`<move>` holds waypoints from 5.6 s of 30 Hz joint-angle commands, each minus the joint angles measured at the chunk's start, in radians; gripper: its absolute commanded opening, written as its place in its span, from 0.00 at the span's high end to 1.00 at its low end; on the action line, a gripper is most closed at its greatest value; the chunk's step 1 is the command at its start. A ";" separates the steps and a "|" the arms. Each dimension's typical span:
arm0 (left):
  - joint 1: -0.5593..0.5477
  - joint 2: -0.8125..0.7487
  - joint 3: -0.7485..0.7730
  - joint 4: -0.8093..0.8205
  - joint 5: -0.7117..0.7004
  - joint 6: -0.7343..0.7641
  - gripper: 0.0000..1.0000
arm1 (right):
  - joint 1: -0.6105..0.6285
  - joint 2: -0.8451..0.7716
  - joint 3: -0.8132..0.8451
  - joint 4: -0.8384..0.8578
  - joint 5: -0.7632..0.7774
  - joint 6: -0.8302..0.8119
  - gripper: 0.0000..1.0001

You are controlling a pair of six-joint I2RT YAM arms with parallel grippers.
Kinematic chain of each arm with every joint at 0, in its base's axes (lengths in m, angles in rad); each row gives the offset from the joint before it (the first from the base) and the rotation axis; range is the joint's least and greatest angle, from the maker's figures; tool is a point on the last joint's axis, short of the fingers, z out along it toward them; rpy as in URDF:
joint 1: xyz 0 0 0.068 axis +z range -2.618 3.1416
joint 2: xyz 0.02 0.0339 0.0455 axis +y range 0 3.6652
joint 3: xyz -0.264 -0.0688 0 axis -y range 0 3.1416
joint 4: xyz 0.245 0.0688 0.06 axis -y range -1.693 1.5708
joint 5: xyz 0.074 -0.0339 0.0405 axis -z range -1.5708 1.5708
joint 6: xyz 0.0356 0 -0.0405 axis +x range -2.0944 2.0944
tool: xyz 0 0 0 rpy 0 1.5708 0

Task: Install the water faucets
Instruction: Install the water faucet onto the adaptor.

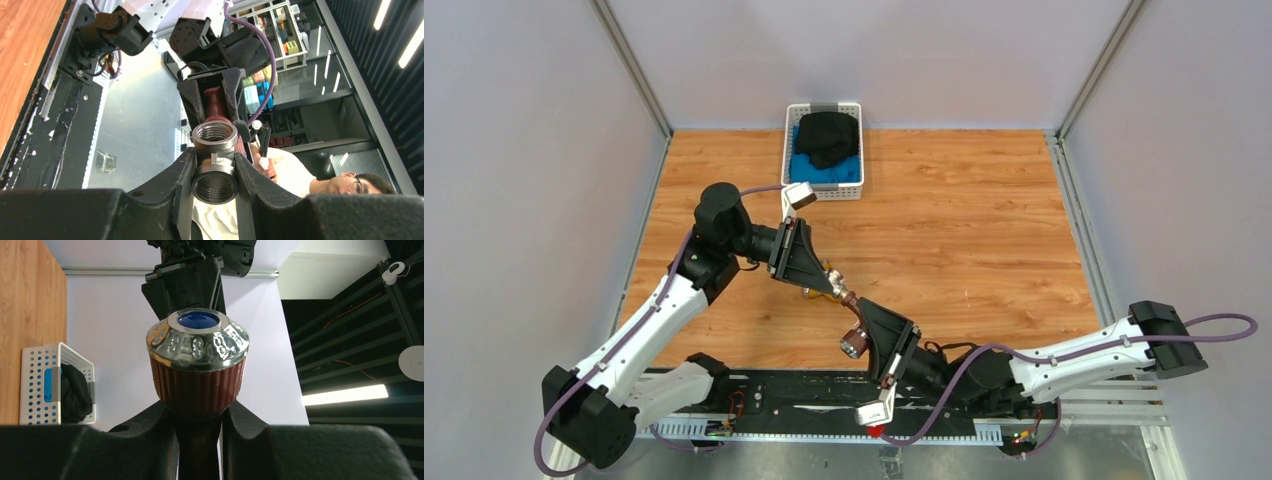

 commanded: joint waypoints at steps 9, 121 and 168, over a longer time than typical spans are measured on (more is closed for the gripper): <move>-0.013 -0.030 -0.014 0.007 0.035 -0.019 1.00 | 0.065 -0.090 0.029 -0.194 0.036 0.081 1.00; -0.080 -0.064 -0.035 -0.014 -0.062 0.051 1.00 | 0.029 0.101 0.056 0.143 0.114 0.141 1.00; -0.048 0.018 -0.034 0.146 -0.198 0.030 1.00 | 0.008 -0.077 0.133 -0.481 0.129 0.671 1.00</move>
